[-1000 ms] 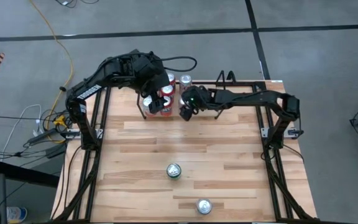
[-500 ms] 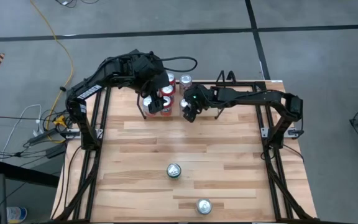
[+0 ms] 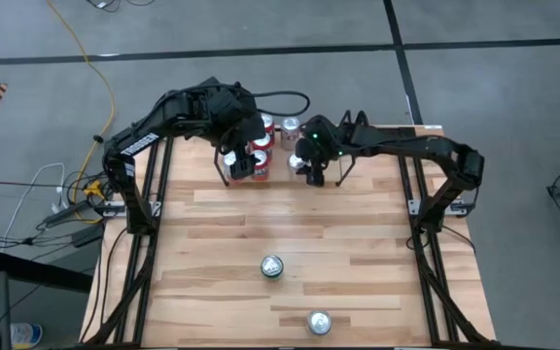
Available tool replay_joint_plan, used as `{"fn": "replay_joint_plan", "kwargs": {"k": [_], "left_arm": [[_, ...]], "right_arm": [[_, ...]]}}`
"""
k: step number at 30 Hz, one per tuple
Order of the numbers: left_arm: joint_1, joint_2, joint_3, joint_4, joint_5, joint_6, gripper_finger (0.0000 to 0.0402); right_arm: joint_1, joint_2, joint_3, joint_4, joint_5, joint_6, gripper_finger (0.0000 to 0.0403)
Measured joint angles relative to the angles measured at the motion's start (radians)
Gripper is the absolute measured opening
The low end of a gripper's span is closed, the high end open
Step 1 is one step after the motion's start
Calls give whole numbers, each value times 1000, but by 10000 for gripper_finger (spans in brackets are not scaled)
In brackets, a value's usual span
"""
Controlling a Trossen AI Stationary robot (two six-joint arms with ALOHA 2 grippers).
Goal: Place canned beverage on shelf
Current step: Put the left silver soda can on the shelf aligned with the other silver soda can
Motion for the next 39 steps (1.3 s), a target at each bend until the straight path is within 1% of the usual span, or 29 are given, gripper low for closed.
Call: {"fn": "replay_joint_plan", "kwargs": {"k": [4,7,14,17,19,22,26,29,35,39], "left_arm": [[0,0,0,1,19,2,324],[0,0,0,1,24,2,324],[0,0,0,1,25,-6,324],[0,0,0,2,25,-18,324],[0,0,0,2,25,-26,324],[0,0,0,2,25,-28,324],[0,0,0,2,25,-45,324],[0,0,0,3,25,-56,324],[0,0,0,2,24,-79,324],[0,0,0,2,24,-79,324]], "right_arm": [[-16,0,0,-3,-94,-118,249],[-22,5,-5,6,-119,-177,250],[-59,6,-5,0,-125,-165,250],[-62,6,-5,4,-125,-188,253],[-59,6,-5,4,-128,-193,260],[-59,6,-5,6,-129,-155,282],[-60,6,-5,-2,-87,-158,315],[-61,4,-3,11,-76,-177,331],[-58,4,-3,7,-73,-179,336],[-48,1,28,-8,11,-156,335]]}}
